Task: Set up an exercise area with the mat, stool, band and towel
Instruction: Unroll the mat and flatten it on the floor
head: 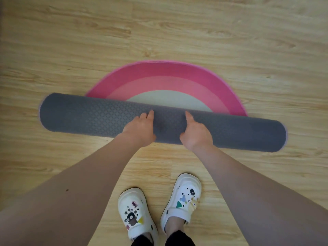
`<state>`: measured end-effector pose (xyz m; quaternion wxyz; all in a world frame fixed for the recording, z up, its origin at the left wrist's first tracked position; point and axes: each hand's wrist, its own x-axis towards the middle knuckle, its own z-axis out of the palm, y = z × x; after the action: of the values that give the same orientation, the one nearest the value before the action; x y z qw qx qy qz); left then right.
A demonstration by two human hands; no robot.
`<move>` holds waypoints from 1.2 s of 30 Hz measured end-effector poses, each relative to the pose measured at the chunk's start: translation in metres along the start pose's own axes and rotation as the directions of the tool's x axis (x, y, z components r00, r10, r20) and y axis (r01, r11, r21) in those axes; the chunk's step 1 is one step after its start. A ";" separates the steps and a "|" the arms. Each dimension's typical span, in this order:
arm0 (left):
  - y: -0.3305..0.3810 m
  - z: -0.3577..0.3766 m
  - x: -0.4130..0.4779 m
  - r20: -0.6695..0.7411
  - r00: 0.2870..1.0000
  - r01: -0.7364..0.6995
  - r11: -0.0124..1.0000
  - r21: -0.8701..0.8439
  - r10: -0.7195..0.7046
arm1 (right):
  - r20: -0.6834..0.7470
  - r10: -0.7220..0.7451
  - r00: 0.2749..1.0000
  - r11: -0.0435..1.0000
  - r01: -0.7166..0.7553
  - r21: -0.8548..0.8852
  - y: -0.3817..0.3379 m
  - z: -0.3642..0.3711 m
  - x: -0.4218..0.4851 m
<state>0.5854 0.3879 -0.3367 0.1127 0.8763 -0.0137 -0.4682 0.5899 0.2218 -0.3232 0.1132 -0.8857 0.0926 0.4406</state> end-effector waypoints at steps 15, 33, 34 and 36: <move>-0.013 0.035 -0.037 0.000 1.000 0.005 0.992 0.126 -0.005 | 0.075 -0.063 0.995 0.982 0.075 -0.172 0.024 0.036 -0.041; -0.020 0.121 -0.100 -0.026 1.000 0.011 0.996 0.093 -0.009 | 0.047 -0.064 0.997 0.948 0.075 -0.308 0.057 0.104 -0.101; -0.018 0.127 -0.105 -0.017 1.000 0.016 0.997 0.076 -0.015 | 0.073 -0.060 0.996 0.952 0.079 -0.295 0.061 0.110 -0.104; -0.015 0.140 -0.117 -0.031 0.999 0.038 0.998 0.057 -0.036 | 0.068 -0.079 0.995 0.955 0.095 -0.282 0.070 0.122 -0.115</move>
<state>0.4033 0.3915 -0.3191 0.0789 0.8863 -0.0092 -0.4563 0.4099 0.1972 -0.3108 0.0065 -0.8833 -0.0142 0.4686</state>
